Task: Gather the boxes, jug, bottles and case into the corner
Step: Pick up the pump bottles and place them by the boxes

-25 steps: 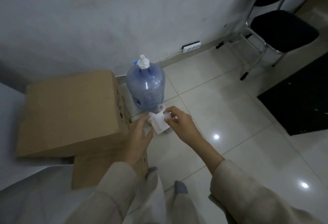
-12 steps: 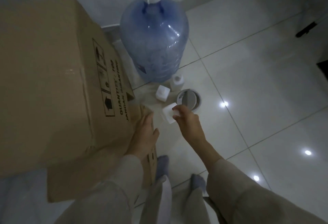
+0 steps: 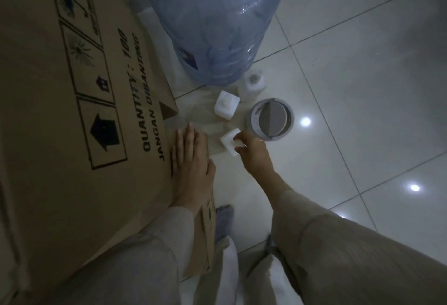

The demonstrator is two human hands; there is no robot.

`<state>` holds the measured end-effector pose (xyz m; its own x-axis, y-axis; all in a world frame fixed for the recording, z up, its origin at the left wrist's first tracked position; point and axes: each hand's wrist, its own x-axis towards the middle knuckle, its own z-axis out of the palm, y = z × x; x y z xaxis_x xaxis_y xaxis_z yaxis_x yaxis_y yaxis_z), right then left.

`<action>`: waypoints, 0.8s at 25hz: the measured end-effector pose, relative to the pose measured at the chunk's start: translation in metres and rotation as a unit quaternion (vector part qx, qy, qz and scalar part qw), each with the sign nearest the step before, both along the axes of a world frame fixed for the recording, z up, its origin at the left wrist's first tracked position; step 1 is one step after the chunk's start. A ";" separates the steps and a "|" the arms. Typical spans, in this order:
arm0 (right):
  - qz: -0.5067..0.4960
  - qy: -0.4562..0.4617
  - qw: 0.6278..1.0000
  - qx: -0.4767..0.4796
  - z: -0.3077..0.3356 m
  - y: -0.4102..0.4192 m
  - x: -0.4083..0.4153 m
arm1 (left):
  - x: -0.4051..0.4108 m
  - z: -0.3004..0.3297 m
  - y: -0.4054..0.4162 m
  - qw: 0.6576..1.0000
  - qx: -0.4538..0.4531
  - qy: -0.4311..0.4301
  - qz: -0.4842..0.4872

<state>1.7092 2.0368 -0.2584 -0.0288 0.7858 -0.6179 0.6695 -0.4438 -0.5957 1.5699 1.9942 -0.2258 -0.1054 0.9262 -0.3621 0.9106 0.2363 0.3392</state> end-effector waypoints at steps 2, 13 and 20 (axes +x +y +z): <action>-0.006 0.000 1.000 -0.013 -0.009 0.000 0.001 | 0.002 -0.005 -0.002 1.000 0.002 0.018 -0.005; 0.037 0.071 0.996 -0.025 0.021 0.004 0.010 | 0.009 0.021 0.002 0.998 -0.049 0.009 0.025; 0.096 0.095 0.990 0.038 0.122 -0.004 0.034 | 0.028 0.112 -0.023 0.988 -0.011 -0.102 0.114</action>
<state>1.7433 2.0330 -0.1364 -0.2925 0.7989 -0.5256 0.6103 -0.2671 -0.7458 1.5983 1.9709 -0.1134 -0.2327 0.8783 -0.4177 0.7469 0.4364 0.5017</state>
